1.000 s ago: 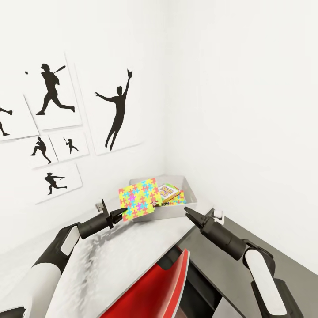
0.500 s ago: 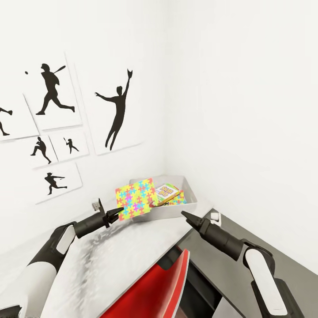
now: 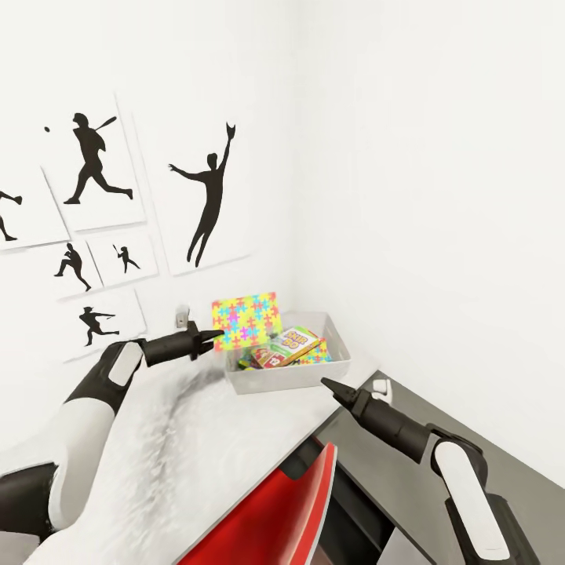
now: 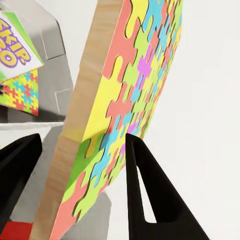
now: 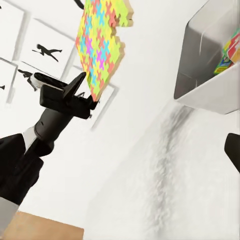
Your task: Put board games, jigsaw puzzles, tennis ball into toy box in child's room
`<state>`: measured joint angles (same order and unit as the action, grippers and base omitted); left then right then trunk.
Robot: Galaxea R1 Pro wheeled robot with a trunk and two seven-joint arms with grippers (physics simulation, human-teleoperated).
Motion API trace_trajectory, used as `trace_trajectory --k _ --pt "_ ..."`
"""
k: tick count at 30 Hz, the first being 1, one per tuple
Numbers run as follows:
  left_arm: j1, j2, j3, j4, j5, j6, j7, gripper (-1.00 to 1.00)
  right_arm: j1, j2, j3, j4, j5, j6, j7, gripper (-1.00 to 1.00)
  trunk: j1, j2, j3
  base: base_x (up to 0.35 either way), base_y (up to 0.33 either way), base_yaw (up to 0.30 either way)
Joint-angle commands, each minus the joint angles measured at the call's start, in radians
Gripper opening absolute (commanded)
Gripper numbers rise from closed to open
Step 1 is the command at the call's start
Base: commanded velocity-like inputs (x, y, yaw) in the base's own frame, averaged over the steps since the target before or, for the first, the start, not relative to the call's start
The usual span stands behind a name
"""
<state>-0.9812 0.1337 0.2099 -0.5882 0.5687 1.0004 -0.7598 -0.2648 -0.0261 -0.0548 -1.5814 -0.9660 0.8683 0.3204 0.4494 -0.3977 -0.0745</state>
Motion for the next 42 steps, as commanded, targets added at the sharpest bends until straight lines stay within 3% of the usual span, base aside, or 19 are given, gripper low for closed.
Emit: trace_trajectory --k 1,5,9,12,15,19,21,25,29,32,35,39,42 --pt "-0.014 -0.002 0.003 0.012 -0.007 0.003 0.007 -1.0 -0.001 0.0 -0.001 0.0 0.004 0.005 0.005 1.0 0.001 -0.002 -0.002 0.0 0.0 0.0" --pt "-0.098 -0.023 0.003 0.097 -0.008 -0.003 0.082 -1.0 -0.002 -0.006 -0.002 0.0 0.004 0.005 0.003 1.0 0.001 -0.002 -0.002 0.0 0.0 0.0" --pt "-0.186 -0.05 0.006 0.185 -0.009 -0.026 0.21 -1.0 -0.001 -0.012 -0.003 -0.006 0.005 0.006 0.002 1.0 0.001 -0.002 -0.002 0.0 0.0 0.0" --pt "-0.215 -0.058 0.007 0.207 0.0 -0.037 0.28 -1.0 -0.001 -0.012 -0.003 -0.007 0.005 0.007 0.002 1.0 0.001 -0.002 -0.002 0.0 0.0 0.0" --pt "-0.226 -0.062 0.008 0.214 0.028 -0.041 0.308 -1.0 -0.012 -0.015 -0.006 -0.008 0.004 0.034 0.001 1.0 0.001 -0.002 -0.002 0.0 0.0 0.0" --pt "-0.231 -0.067 0.007 0.216 0.061 -0.045 0.323 -1.0 -0.185 -0.011 -0.003 -0.008 0.001 0.142 -0.042 1.0 0.001 -0.002 -0.002 0.0 0.0 0.0" --pt "-0.232 -0.07 0.008 0.217 0.069 -0.065 0.326 -1.0 -0.288 -0.005 0.004 -0.007 -0.014 0.164 -0.167 1.0 0.001 -0.002 -0.002 0.0 0.0 0.0" --pt "-0.232 -0.07 0.007 0.217 0.074 -0.1 0.332 -1.0 -0.439 0.007 0.05 0.014 -0.108 0.172 -0.384 1.0 0.001 -0.002 -0.002 0.0 0.0 0.0" --pt "-0.232 -0.07 0.007 0.217 0.075 -0.106 0.334 -1.0 -0.528 0.01 0.1 0.035 -0.223 0.171 -0.542 1.0 0.001 -0.002 -0.002 0.0 0.0 0.0" --pt "-0.232 -0.071 0.008 0.217 0.075 -0.107 0.335 -1.0 -0.598 0.011 0.114 0.09 -0.319 0.171 -0.661 1.0 0.001 -0.002 -0.002 0.0 0.0 0.0" --pt "-0.232 -0.075 0.008 0.217 0.076 -0.109 0.335 -1.0 -0.654 0.012 0.136 0.151 -0.395 0.17 -0.75 1.0 0.001 -0.002 -0.002 0.0 0.0 0.0" --pt "-0.232 -0.086 0.008 0.217 0.074 -0.114 0.336 -1.0 -0.701 0.006 0.176 0.219 -0.536 0.167 -0.863 1.0 0.001 -0.002 -0.002 0.0 0.0 0.0" --pt "-0.232 -0.089 0.008 0.217 0.075 -0.117 0.336 -1.0 -0.743 0.0 0.181 0.252 -0.581 0.166 -0.901 1.0 0.001 -0.002 -0.002 0.0 0.0 0.0"
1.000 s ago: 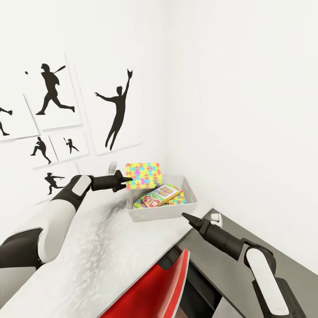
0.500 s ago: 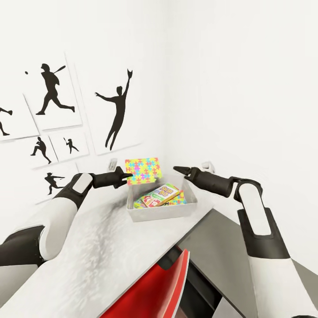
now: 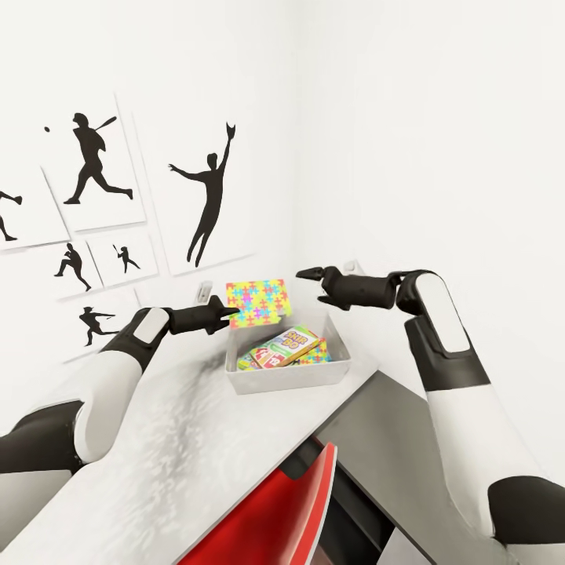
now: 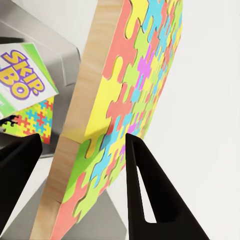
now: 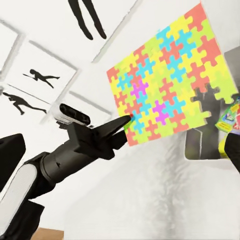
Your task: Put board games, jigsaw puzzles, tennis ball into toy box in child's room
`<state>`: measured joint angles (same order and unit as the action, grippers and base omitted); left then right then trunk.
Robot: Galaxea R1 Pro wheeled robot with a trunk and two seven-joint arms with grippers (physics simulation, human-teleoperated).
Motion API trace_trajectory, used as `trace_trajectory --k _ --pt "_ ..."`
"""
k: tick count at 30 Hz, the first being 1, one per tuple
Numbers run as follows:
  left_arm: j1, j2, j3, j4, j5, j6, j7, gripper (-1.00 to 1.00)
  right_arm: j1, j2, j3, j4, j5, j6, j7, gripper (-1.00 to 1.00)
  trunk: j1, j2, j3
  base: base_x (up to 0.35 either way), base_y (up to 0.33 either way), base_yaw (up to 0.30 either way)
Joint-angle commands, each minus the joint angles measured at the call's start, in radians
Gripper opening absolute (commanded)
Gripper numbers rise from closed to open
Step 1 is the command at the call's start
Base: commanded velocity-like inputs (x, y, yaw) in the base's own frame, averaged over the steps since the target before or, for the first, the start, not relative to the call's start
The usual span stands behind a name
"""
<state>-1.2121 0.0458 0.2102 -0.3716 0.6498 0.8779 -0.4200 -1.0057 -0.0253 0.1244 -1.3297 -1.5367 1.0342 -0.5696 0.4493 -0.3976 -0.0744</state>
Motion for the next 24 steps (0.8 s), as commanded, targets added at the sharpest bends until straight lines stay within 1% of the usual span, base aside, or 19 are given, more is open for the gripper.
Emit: trace_trajectory --k 1,2,4,7,10,12,13,15,17,18,19,21,22,24 --pt "-0.001 -0.002 0.008 0.0 -0.005 0.005 -0.003 -1.0 -0.027 -0.001 0.005 0.013 -0.021 0.0 -0.021 1.0 0.001 -0.002 -0.002 0.0 0.0 0.0" --pt "-0.002 -0.005 0.008 0.0 -0.005 0.005 -0.003 -1.0 -0.047 0.002 0.008 0.022 -0.029 0.001 -0.028 1.0 0.001 -0.002 -0.002 0.0 0.0 0.0" --pt "-0.001 -0.015 0.008 0.0 -0.006 0.004 -0.003 -1.0 -0.064 0.005 0.01 0.029 -0.037 0.001 -0.036 1.0 0.001 -0.002 -0.002 0.0 0.0 0.0" --pt "-0.001 -0.029 0.007 0.001 -0.007 -0.007 -0.003 -1.0 -0.074 0.001 0.011 0.034 -0.048 0.001 -0.043 1.0 0.001 -0.002 -0.002 0.0 0.0 0.0" --pt "-0.001 -0.041 0.007 0.002 -0.005 -0.026 0.005 -1.0 -0.07 -0.006 0.014 0.032 -0.101 0.001 -0.045 1.0 0.001 -0.002 -0.002 0.0 0.0 0.0" --pt "-0.001 -0.052 0.007 0.002 -0.005 -0.034 0.025 -1.0 -0.068 -0.009 0.016 0.023 -0.164 0.001 -0.047 1.0 0.001 -0.002 -0.002 0.0 0.0 0.0" --pt "-0.001 -0.059 0.007 0.002 -0.004 -0.037 0.036 -1.0 -0.067 -0.01 0.016 0.017 -0.187 0.001 -0.048 1.0 0.001 -0.002 -0.002 0.0 0.0 0.0" --pt "-0.001 -0.072 0.01 0.003 -0.001 -0.04 0.051 -1.0 -0.064 -0.011 0.017 0.009 -0.214 0.001 -0.049 1.0 0.001 -0.002 -0.002 0.0 0.0 0.0" --pt "-0.001 -0.078 0.017 0.004 0.001 -0.043 0.056 -1.0 -0.061 -0.011 0.018 0.004 -0.224 0.001 -0.049 1.0 0.001 -0.002 -0.002 0.0 0.0 0.0" --pt "-0.001 -0.088 0.026 0.009 0.002 -0.058 0.059 -1.0 -0.059 -0.011 0.019 0.0 -0.228 0.001 -0.049 1.0 0.001 -0.002 -0.002 0.0 0.0 0.0" --pt "-0.001 -0.092 0.029 0.013 0.003 -0.067 0.06 -1.0 -0.058 -0.011 0.02 -0.001 -0.229 0.001 -0.049 1.0 0.001 -0.002 -0.002 0.0 0.0 0.0" --pt "-0.001 -0.101 0.036 0.044 0.004 -0.105 0.072 -1.0 -0.056 -0.011 0.027 -0.014 -0.233 0.001 -0.049 1.0 0.001 -0.002 -0.002 0.0 0.0 0.0" --pt "-0.001 -0.103 0.037 0.053 0.005 -0.112 0.077 -1.0 -0.055 -0.011 0.029 -0.021 -0.233 0.002 -0.049 1.0 0.001 -0.002 -0.002 0.0 0.0 0.0" --pt "-0.001 -0.107 0.041 0.084 0.007 -0.133 0.103 -1.0 -0.046 -0.012 0.033 -0.064 -0.234 0.001 -0.049 1.0 0.001 -0.002 -0.002 0.0 0.0 0.0"
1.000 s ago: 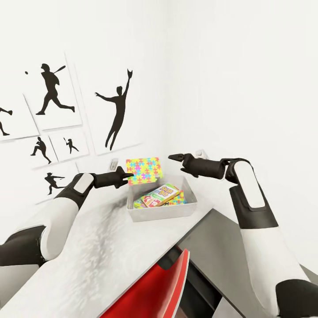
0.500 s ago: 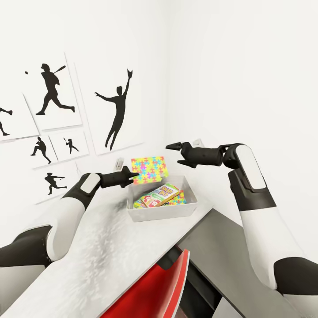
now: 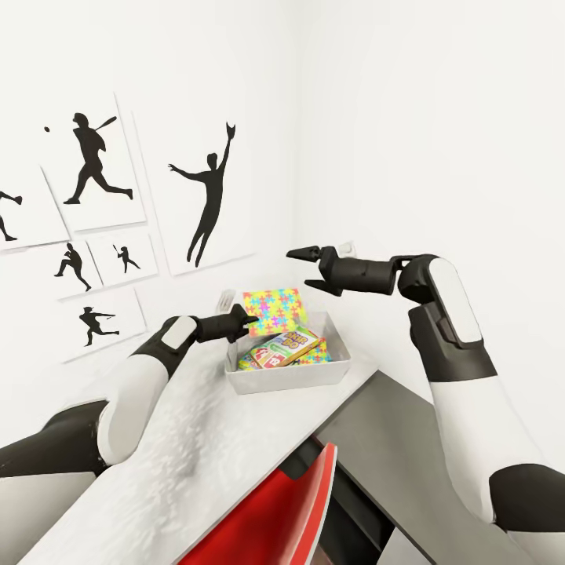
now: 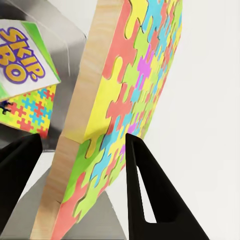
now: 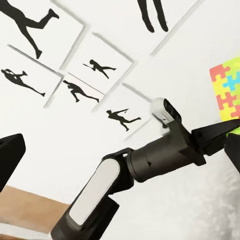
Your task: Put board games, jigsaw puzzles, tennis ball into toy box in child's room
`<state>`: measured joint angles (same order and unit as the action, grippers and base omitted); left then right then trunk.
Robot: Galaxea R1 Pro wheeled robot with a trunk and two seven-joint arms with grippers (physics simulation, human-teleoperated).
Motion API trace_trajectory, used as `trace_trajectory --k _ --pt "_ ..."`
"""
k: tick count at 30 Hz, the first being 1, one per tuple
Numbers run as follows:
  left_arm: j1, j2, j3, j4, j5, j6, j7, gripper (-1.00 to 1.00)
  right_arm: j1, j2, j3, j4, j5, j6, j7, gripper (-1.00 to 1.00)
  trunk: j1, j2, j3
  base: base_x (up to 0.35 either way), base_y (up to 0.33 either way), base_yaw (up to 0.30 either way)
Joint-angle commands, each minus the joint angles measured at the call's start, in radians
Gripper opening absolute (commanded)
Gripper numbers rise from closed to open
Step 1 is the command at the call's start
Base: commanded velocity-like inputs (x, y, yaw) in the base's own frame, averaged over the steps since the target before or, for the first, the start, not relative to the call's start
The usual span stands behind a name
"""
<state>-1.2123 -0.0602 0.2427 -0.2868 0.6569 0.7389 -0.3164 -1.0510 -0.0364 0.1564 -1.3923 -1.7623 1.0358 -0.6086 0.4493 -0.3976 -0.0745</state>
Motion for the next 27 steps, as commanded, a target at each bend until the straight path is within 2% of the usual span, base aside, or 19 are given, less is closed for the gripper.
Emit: trace_trajectory --k 1,8,11,15,22,27 --pt "-0.001 -0.001 0.009 0.005 0.001 0.0 0.007 -1.0 0.006 -0.001 0.002 -0.017 -0.009 -0.001 -0.011 1.0 0.001 -0.002 -0.002 0.0 0.0 0.0" --pt "-0.001 0.003 0.018 0.015 0.006 -0.012 0.021 -1.0 0.029 -0.002 0.002 -0.05 -0.009 -0.002 -0.02 1.0 0.001 -0.002 -0.002 0.0 0.0 0.0" --pt "-0.001 0.005 0.054 0.015 0.009 -0.009 0.022 -1.0 0.032 -0.002 0.001 -0.053 -0.009 -0.003 -0.033 1.0 0.001 -0.002 -0.002 0.0 0.0 0.0" --pt "-0.001 0.008 0.084 0.015 0.01 -0.005 0.026 -1.0 0.032 -0.002 0.0 -0.054 -0.01 -0.003 -0.039 1.0 0.001 -0.002 -0.002 0.0 0.0 0.0" --pt "-0.002 0.014 0.096 0.015 0.012 -0.003 0.028 -1.0 0.032 -0.002 0.0 -0.054 -0.011 -0.003 -0.04 1.0 0.001 -0.002 -0.002 0.0 0.0 0.0" --pt "-0.002 0.021 0.097 0.016 0.044 -0.002 0.028 -1.0 0.032 -0.002 -0.004 -0.054 -0.012 -0.003 -0.044 1.0 0.001 -0.002 -0.002 0.0 0.0 0.0"
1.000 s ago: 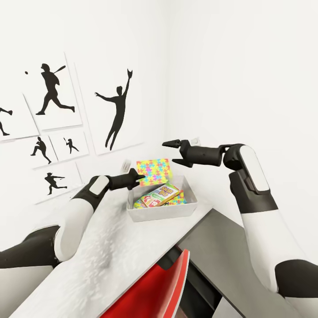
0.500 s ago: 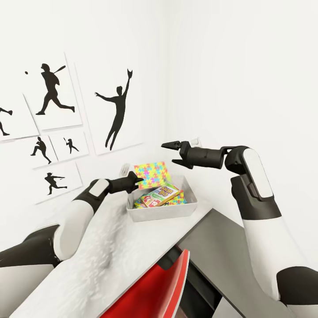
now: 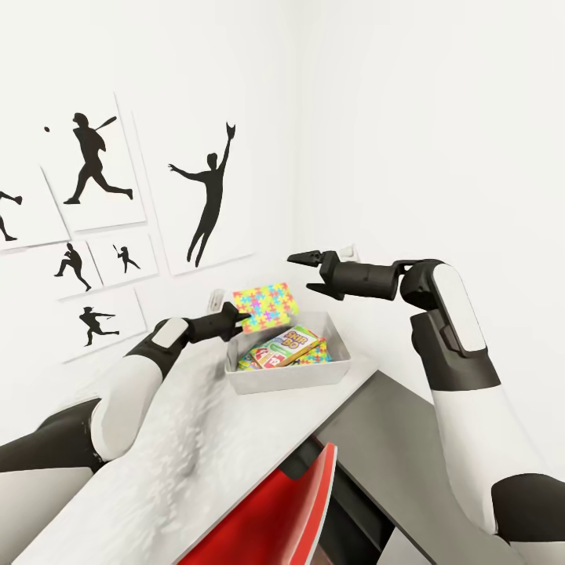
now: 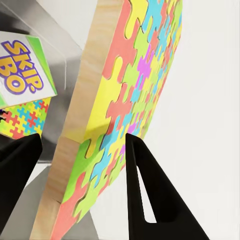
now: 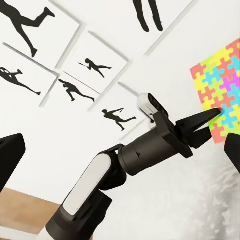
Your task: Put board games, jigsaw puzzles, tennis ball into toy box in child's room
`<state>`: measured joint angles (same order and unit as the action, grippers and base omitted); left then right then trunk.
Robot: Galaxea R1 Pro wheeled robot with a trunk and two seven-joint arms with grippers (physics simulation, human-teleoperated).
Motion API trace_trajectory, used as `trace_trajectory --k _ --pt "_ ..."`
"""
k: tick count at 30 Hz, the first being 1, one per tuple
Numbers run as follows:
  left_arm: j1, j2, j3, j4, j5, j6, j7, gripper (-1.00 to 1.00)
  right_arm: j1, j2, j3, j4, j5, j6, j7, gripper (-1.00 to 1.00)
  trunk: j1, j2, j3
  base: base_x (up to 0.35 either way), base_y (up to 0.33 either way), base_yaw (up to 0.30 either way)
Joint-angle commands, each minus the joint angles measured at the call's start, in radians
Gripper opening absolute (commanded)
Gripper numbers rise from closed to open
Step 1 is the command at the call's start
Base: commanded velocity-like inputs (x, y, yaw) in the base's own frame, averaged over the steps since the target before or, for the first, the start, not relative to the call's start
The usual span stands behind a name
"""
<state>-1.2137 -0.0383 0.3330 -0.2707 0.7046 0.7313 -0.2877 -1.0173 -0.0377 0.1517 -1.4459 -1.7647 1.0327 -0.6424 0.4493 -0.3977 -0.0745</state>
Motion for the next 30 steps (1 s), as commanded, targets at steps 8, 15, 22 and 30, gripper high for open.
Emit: trace_trajectory --k 8,15,22,30 --pt "-0.001 -0.003 0.008 0.002 0.032 0.014 0.013 -1.0 -0.001 -0.001 -0.001 -0.001 -0.012 0.0 -0.012 1.0 0.001 -0.002 -0.008 0.0 0.0 0.0" --pt "-0.001 -0.004 0.007 0.002 0.033 0.012 0.04 -1.0 -0.001 -0.001 -0.001 -0.001 -0.012 -0.001 -0.013 1.0 0.001 -0.002 -0.019 0.0 0.0 0.0" --pt "-0.001 -0.004 0.006 0.002 0.032 0.011 0.044 -1.0 -0.001 -0.001 0.001 -0.001 -0.012 -0.001 -0.013 1.0 0.001 -0.002 -0.031 0.0 0.0 0.0" --pt "-0.001 -0.002 0.006 0.002 0.032 0.012 0.044 -1.0 -0.002 0.0 0.004 -0.001 -0.012 -0.001 -0.013 1.0 0.001 -0.002 -0.043 0.0 0.0 0.0"
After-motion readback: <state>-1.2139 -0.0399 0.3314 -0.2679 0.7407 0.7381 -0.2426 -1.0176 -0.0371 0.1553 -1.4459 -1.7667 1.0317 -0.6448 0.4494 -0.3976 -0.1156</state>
